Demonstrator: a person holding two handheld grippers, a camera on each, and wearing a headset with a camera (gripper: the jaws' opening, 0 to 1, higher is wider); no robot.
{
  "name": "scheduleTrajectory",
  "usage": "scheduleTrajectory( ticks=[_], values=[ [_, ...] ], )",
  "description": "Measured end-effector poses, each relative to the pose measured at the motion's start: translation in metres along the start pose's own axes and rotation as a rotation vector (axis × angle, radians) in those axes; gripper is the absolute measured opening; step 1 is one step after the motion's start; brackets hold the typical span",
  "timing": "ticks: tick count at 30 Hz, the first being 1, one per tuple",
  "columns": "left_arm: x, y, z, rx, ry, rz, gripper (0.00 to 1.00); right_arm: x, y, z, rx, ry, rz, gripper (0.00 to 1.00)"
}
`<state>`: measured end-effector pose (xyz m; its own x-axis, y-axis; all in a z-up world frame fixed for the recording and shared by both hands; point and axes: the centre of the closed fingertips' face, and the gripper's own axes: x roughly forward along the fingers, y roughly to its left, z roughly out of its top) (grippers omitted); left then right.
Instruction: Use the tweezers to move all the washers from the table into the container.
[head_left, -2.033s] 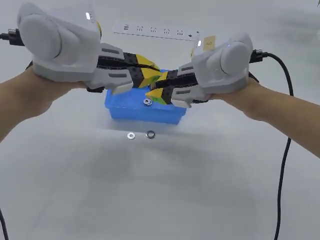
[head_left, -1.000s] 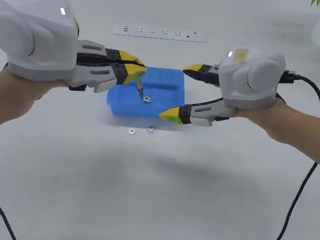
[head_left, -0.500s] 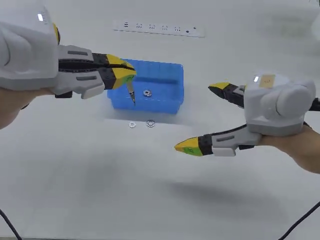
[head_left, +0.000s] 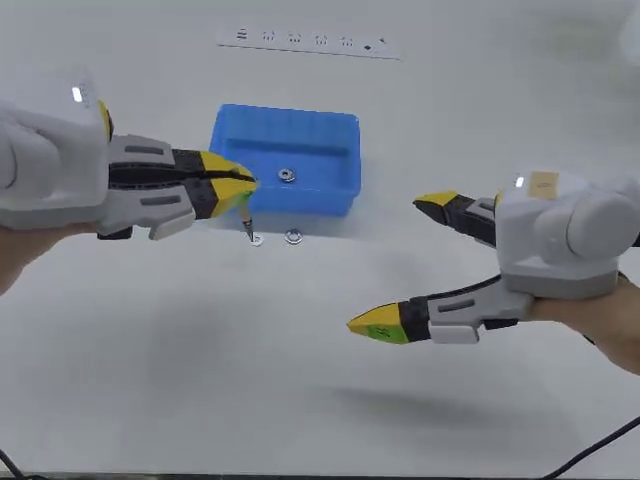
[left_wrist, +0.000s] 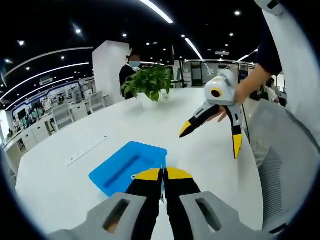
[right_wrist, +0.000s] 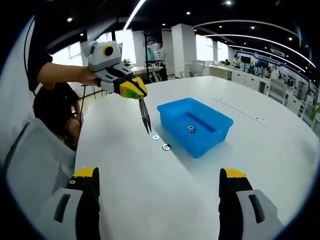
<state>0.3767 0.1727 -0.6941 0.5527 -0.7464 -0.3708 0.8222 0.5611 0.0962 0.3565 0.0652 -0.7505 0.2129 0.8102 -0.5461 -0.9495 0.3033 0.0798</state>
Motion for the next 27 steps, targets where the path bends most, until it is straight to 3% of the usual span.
scheduleTrajectory(
  ticks=[4, 14, 27],
  values=[
    [-0.001, 0.0, -0.007, -0.02, 0.003, 0.005, 0.05, 0.001, 0.005, -0.005, 0.005, 0.008, 0.007, 1.0],
    [0.006, 0.003, 0.002, -0.018, -0.035, 0.007, 0.05, 0.001, 0.012, -0.007, 0.049, -0.012, 0.008, 1.0],
    [0.011, 0.002, -0.002, -0.013, -0.027, -0.003, 0.05, -0.003, 0.013, -0.01, 0.076, -0.013, 0.017, 1.0]
  ],
)
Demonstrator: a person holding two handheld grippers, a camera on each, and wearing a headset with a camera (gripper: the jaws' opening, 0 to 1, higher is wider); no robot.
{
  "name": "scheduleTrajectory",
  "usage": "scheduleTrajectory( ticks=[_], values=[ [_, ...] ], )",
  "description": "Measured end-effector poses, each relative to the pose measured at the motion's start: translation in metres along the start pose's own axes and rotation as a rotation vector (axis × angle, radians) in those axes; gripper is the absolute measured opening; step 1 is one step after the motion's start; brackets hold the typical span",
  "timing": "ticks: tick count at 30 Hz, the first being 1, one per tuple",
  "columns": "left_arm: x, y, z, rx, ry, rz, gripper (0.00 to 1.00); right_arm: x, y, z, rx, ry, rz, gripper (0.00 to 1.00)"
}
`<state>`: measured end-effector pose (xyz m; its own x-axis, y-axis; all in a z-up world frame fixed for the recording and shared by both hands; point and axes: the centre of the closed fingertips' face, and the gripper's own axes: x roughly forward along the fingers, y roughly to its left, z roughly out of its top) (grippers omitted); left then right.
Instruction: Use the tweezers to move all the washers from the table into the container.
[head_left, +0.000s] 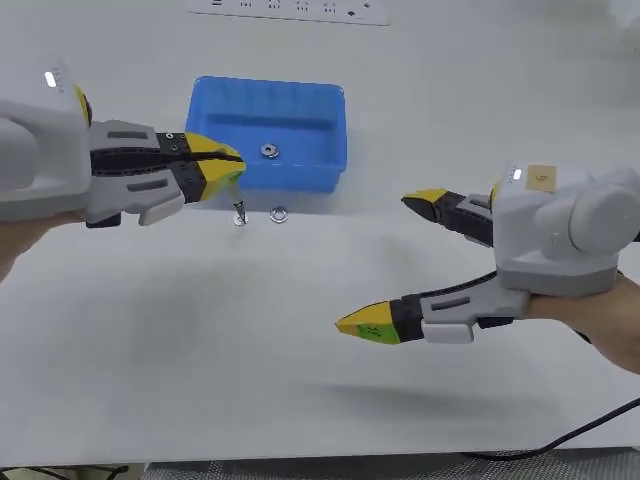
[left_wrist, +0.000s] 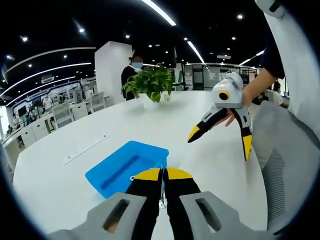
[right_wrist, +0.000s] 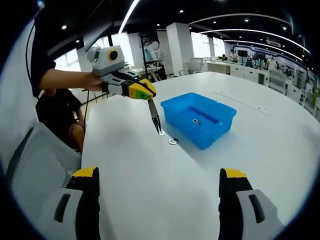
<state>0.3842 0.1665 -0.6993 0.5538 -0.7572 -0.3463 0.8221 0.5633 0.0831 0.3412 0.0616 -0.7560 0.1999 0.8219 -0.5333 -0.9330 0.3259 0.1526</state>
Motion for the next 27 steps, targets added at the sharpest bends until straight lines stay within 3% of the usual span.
scheduleTrajectory(
  ticks=[17, 27],
  values=[
    [0.001, -0.002, -0.005, 0.016, 0.022, -0.012, 0.05, 0.003, 0.004, 0.003, 0.017, -0.011, 0.009, 1.0],
    [0.001, -0.004, -0.008, 0.032, 0.086, -0.047, 0.05, 0.026, 0.016, 0.016, -0.015, 0.005, 0.096, 0.98]
  ],
)
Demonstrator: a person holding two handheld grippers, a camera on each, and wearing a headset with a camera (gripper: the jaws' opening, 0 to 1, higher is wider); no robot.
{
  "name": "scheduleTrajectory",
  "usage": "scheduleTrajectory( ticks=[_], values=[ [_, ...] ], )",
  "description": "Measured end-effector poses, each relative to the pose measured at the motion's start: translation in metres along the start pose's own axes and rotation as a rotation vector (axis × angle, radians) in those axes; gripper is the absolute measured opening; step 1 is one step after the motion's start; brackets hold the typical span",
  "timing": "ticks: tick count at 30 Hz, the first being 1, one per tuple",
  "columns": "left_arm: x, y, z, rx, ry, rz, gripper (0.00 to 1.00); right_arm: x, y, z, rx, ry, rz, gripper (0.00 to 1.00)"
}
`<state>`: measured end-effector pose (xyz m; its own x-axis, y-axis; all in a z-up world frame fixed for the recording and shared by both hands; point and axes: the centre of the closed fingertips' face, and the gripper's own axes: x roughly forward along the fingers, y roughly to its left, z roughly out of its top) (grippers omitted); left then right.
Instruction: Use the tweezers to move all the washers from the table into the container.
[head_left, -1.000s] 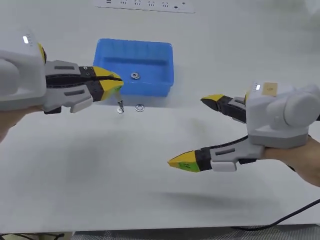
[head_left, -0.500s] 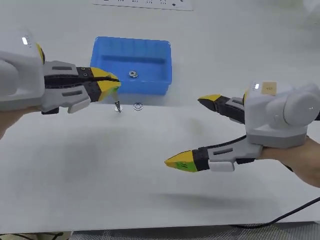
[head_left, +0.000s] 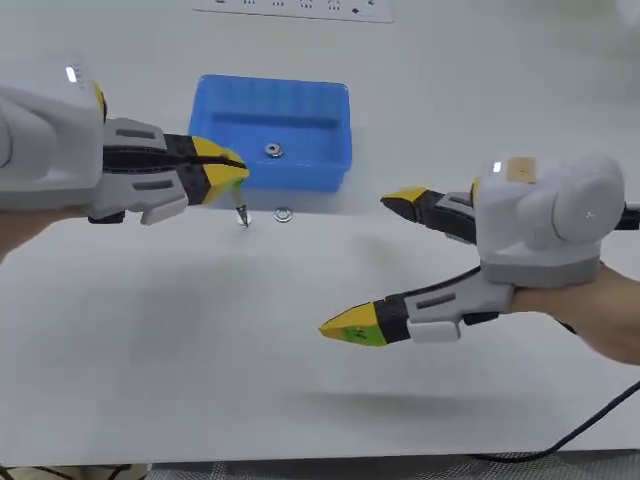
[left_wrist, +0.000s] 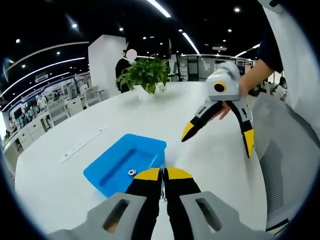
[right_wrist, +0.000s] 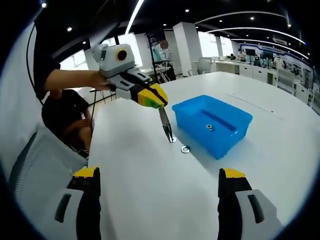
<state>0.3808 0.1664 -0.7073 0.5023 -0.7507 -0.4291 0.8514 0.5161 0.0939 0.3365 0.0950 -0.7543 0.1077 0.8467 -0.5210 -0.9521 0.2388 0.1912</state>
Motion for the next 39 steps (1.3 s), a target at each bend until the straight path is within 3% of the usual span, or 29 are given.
scheduleTrajectory(
  ticks=[2, 4, 6, 12, 13, 22, 24, 27, 30, 39],
  values=[
    [-0.001, 0.0, -0.002, 0.004, 0.015, -0.005, 0.05, 0.007, 0.0, 0.004, -0.028, 0.015, 0.027, 0.92],
    [-0.005, -0.003, -0.007, 0.066, 0.07, -0.032, 0.05, 0.013, -0.001, 0.01, -0.037, 0.013, 0.04, 0.85],
    [-0.004, -0.006, -0.006, 0.089, 0.091, -0.044, 0.06, 0.02, -0.001, 0.019, -0.028, -0.003, 0.06, 0.79],
    [-0.003, -0.003, -0.007, 0.047, 0.076, -0.03, 0.06, 0.042, -0.002, 0.034, -0.064, 0.005, 0.107, 0.67],
    [-0.003, -0.002, -0.007, 0.045, 0.074, -0.031, 0.06, 0.046, 0.0, 0.034, -0.068, 0.023, 0.134, 0.64],
    [-0.002, -0.002, -0.007, 0.05, 0.072, -0.041, 0.06, 0.074, -0.008, 0.049, -0.102, 0.033, 0.176, 0.42],
    [-0.001, -0.002, -0.006, 0.046, 0.07, -0.042, 0.06, 0.081, -0.01, 0.048, -0.111, 0.05, 0.184, 0.38],
    [0.001, -0.002, -0.005, 0.041, 0.065, -0.046, 0.06, 0.086, -0.011, 0.049, -0.181, 0.061, 0.195, 0.28],
    [0.003, -0.002, -0.004, 0.042, 0.062, -0.053, 0.06, 0.089, -0.013, 0.046, -0.178, 0.072, 0.221, 0.26],
    [0.01, -0.006, -0.002, 0.05, 0.058, -0.081, 0.06, 0.094, -0.009, 0.038, -0.297, 0.119, 0.283, 0.18]
  ],
)
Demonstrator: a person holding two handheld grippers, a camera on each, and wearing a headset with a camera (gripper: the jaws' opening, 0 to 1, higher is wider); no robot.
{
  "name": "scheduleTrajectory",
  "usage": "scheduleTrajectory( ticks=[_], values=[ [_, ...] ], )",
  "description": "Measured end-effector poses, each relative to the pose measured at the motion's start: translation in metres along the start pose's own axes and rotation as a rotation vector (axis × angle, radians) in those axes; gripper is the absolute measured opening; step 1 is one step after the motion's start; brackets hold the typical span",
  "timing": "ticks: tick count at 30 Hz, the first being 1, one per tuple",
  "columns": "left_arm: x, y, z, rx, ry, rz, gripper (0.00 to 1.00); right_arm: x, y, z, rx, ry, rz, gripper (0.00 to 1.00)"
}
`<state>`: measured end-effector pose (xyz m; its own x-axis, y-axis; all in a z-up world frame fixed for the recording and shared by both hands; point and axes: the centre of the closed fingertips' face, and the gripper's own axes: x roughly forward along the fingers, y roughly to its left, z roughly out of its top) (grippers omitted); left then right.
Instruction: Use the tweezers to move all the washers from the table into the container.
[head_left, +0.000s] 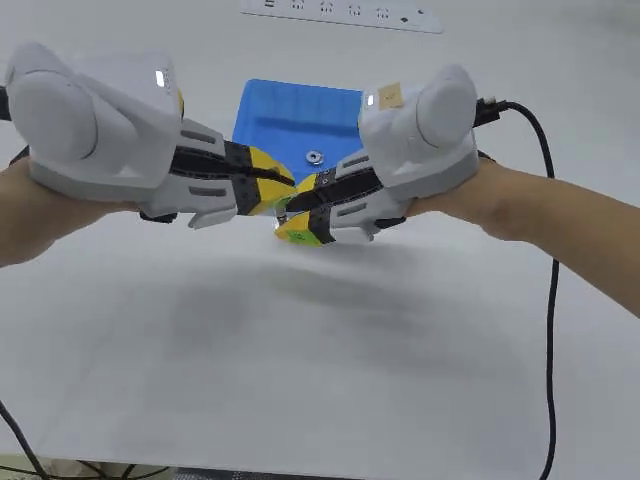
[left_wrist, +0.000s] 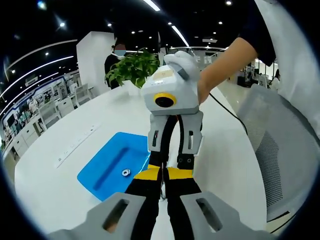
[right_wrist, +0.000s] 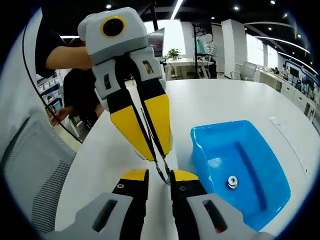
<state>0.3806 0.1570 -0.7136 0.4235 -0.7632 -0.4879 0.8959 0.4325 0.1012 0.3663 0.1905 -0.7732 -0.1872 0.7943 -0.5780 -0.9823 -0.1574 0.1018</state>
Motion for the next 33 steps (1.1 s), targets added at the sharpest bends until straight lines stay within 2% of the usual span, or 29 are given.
scheduleTrajectory(
  ticks=[9, 14, 16, 20, 25, 29, 31, 33],
  values=[
    [0.005, 0.0, 0.0, 0.004, -0.003, -0.013, 0.06, 0.006, -0.009, -0.003, -0.032, 0.008, 0.016, 0.12],
    [0.007, 0.005, 0.0, 0.002, 0.013, 0.005, 0.06, 0.006, -0.011, -0.003, -0.087, 0.018, 0.002, 0.1],
    [0.007, 0.009, -0.001, -0.024, 0.023, 0.032, 0.07, 0.006, -0.012, -0.003, -0.088, 0.018, -0.006, 0.1],
    [0.005, 0.008, -0.001, -0.039, 0.015, 0.034, 0.08, 0.007, -0.011, -0.003, -0.085, 0.004, -0.009, 0.09],
    [-0.004, 0.011, 0.004, -0.07, -0.02, 0.071, 0.1, 0.008, -0.013, -0.002, -0.083, -0.004, -0.02, 0.09],
    [-0.009, 0.013, 0.0, -0.08, -0.008, 0.092, 0.16, 0.007, -0.015, 0.0, -0.072, -0.011, -0.028, 0.09],
    [-0.012, 0.014, 0.001, -0.092, -0.019, 0.103, 0.16, 0.006, -0.014, 0.0, -0.068, -0.01, -0.031, 0.09],
    [-0.016, 0.016, 0.006, -0.126, -0.053, 0.128, 0.17, 0.003, -0.013, 0.002, -0.068, -0.012, -0.035, 0.09]
  ],
)
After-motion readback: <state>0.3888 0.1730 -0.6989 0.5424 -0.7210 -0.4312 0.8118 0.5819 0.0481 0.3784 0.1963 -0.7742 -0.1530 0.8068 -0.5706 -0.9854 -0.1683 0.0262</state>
